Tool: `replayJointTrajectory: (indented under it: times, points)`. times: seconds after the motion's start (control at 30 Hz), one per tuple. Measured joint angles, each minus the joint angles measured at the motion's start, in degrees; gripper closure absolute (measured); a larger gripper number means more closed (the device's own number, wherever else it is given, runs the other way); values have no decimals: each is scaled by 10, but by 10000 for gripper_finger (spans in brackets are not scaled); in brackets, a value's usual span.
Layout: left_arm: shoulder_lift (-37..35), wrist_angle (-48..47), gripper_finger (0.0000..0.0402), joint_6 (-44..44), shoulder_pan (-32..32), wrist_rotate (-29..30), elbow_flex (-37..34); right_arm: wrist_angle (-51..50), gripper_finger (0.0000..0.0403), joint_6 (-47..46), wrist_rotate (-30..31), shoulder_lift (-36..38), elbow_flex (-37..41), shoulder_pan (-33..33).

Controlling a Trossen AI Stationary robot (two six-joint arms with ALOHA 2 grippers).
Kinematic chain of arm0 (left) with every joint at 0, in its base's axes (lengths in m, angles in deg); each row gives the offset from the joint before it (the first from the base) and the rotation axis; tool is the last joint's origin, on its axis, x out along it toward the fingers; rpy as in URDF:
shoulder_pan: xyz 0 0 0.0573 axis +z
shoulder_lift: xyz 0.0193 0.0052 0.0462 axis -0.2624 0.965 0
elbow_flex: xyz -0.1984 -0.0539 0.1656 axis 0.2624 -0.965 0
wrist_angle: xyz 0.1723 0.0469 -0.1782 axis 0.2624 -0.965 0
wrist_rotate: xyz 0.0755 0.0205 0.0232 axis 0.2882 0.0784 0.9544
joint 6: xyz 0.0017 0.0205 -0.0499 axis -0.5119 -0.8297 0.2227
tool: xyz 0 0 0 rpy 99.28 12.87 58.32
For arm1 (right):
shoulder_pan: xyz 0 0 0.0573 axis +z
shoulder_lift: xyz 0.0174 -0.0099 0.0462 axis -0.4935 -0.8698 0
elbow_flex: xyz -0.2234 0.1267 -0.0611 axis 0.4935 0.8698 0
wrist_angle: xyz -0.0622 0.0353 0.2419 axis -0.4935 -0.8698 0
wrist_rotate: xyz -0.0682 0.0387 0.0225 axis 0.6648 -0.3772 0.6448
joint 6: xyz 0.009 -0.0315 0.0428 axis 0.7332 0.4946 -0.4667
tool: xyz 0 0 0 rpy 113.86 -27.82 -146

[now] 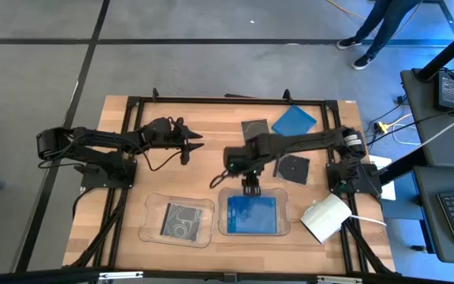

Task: Pick & place jewel cases by type
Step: Put the bottom black CD case into the left transparent bin

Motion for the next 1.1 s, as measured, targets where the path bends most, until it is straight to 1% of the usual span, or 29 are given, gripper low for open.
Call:
replayJointTrajectory:
  times: [0.17,0.3,0.37,0.43,0.53,0.6,0.77,0.9,1.0,1.1]
  points:
    - [0,-14,247,0,0,0,0,1,221,-26,78,74,62,-36]
    - [0,-19,247,-1,0,0,0,17,221,-66,87,152,136,-53]
    - [0,-19,247,-1,0,0,0,34,221,-110,84,192,182,-61]
    - [0,-19,247,-1,0,0,0,41,221,-175,95,232,232,-68]
    - [0,-19,247,-1,0,0,0,41,221,-273,142,280,311,-72]
    - [0,-19,247,-1,0,0,0,40,221,-312,163,301,361,-72]
    - [0,-19,247,-1,0,0,0,62,221,-356,169,321,462,-73]
    - [0,-18,247,-1,0,0,0,130,221,-359,166,316,523,-73]
    - [0,-16,247,-1,0,0,0,188,221,-333,166,311,555,-73]
    - [0,-5,247,-1,0,0,0,233,221,-341,165,308,574,-76]
